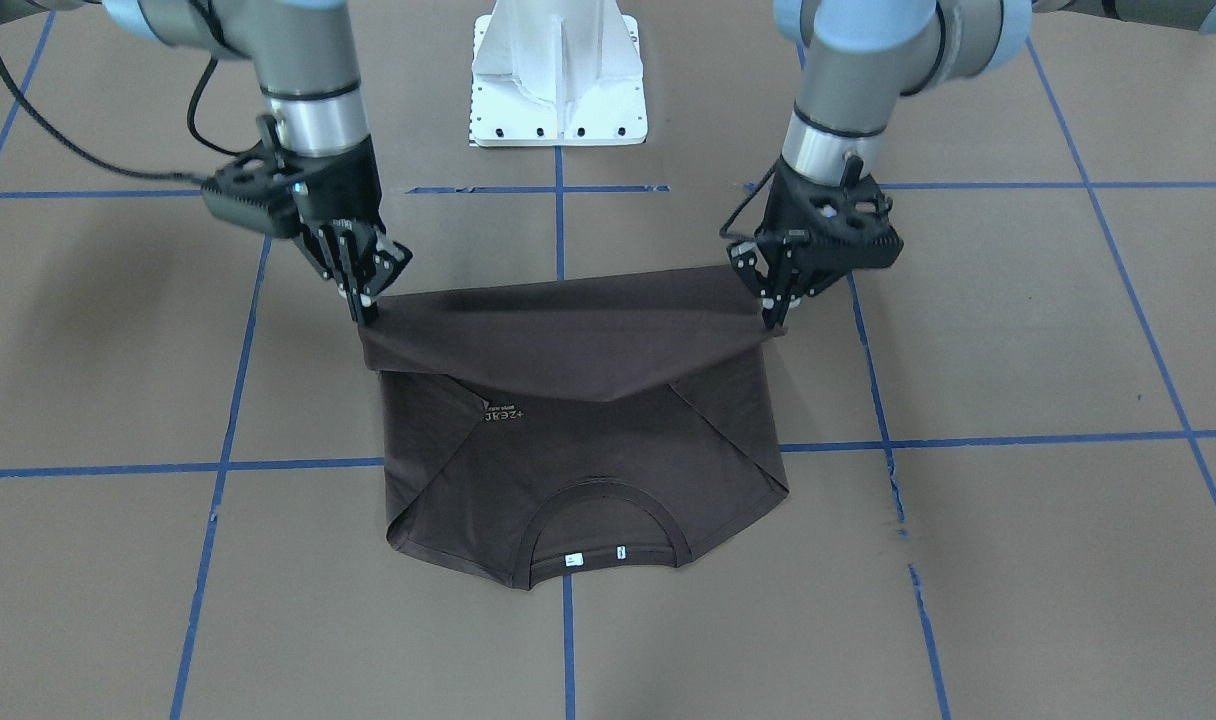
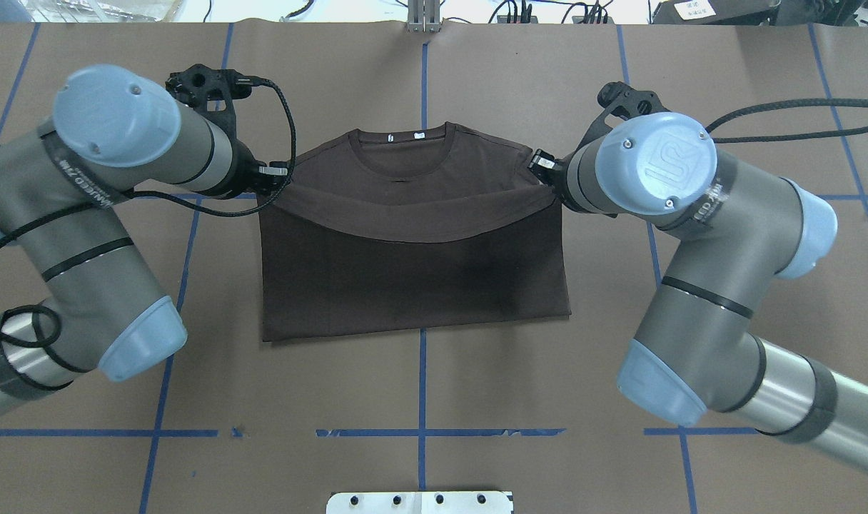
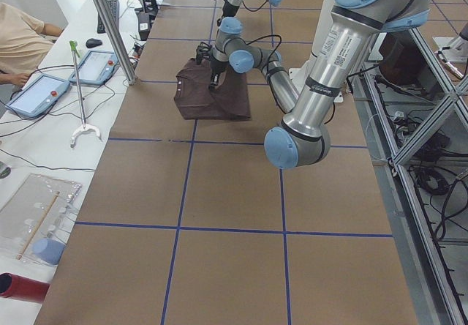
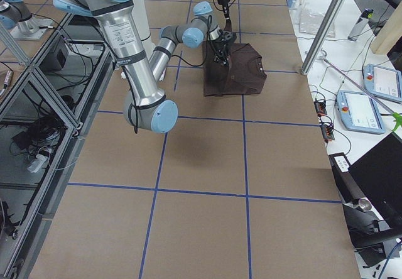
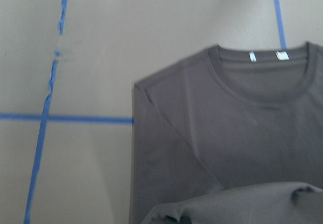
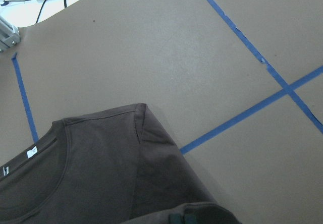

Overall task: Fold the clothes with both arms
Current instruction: 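Lift the hem with both grippers and fold it toward the collar, then lay the hem down near the collar and open both grippers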

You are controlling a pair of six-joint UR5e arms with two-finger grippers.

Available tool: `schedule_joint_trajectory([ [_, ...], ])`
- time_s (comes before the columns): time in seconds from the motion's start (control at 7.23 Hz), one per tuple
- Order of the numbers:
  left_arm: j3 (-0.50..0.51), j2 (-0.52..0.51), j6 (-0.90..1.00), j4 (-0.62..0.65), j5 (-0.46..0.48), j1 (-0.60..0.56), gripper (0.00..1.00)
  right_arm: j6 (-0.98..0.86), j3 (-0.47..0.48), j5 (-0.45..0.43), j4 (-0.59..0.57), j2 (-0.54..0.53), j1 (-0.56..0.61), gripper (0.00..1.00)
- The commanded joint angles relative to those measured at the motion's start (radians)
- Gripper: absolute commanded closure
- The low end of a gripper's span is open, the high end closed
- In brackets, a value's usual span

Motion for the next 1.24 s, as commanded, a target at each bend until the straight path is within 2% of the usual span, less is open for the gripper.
schedule_joint_trajectory([
  [0.0,0.190,-0.037,0.028,-0.149,0.004,-0.024,1.00,-0.023,-0.187,0.004,0.121,0.047,0.045,1.00],
  [0.28,0.313,-0.071,0.037,-0.207,0.030,-0.025,1.00,-0.025,-0.342,0.004,0.218,0.081,0.053,1.00],
  [0.41,0.409,-0.115,0.039,-0.232,0.041,-0.025,1.00,-0.026,-0.391,0.004,0.259,0.079,0.053,1.00],
  [0.55,0.456,-0.118,0.056,-0.285,0.041,-0.025,1.00,-0.026,-0.415,0.004,0.276,0.079,0.053,1.00],
  [0.83,0.465,-0.114,0.076,-0.301,0.040,-0.025,1.00,-0.031,-0.433,0.004,0.278,0.079,0.053,1.00],
  [0.97,0.458,-0.105,0.126,-0.301,0.041,-0.025,0.01,-0.111,-0.439,-0.002,0.277,0.081,0.052,0.01],
  [1.11,0.424,-0.091,0.225,-0.319,0.037,-0.028,0.00,-0.197,-0.424,0.010,0.278,0.082,0.065,0.00],
])
